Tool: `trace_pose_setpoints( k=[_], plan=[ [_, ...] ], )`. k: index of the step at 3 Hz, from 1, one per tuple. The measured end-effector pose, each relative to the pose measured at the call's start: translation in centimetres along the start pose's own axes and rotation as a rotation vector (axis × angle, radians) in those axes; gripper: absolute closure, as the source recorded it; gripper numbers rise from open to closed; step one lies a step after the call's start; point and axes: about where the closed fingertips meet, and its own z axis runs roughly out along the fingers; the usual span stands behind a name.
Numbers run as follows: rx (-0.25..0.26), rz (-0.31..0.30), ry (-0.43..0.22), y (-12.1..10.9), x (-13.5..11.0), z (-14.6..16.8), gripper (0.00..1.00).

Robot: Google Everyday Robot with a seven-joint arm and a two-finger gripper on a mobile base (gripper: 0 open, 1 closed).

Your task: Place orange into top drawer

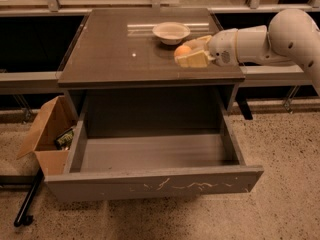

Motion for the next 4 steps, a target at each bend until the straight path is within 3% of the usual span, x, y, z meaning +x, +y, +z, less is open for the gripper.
trace_pose_setpoints(
  k=[1,2,3,4],
  plan=[
    [-0.024,0.0,0.009,0.6,0.2,0.2,1.0],
    [-0.042,-0.033,0.064,1.3,1.1,-0.3,1.0],
    [-0.022,-0.064,0.185,2.7,4.9,-3.8,1.0],
    [-0.007,-0.039,0.334,4.7,12.1,-6.7,1.0]
  ],
)
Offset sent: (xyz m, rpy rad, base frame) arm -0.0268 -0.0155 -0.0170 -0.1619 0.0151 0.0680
